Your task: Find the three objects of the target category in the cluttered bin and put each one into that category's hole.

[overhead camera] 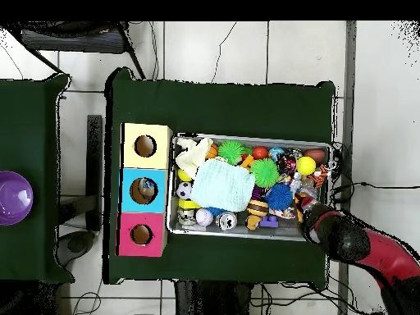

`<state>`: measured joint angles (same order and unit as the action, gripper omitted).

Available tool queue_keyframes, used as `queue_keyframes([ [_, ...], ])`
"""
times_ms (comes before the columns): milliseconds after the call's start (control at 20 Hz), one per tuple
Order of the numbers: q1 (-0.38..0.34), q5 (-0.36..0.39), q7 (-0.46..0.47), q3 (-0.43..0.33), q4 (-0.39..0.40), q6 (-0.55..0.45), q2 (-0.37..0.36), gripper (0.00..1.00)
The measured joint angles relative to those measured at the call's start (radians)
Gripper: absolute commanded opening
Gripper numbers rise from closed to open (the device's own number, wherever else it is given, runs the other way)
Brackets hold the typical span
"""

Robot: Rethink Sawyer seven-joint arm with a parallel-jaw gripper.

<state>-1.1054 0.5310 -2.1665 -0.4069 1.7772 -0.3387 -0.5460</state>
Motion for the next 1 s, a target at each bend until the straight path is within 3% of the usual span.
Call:
queue_keyframes([
  [400, 0.011, 0.0, 0.0, -0.005, -0.024, 0.003, 0.045, 1.0],
  [1000, 0.028, 0.022, 0.0, -0.005, -0.092, 0.003, 0.03, 1.0],
])
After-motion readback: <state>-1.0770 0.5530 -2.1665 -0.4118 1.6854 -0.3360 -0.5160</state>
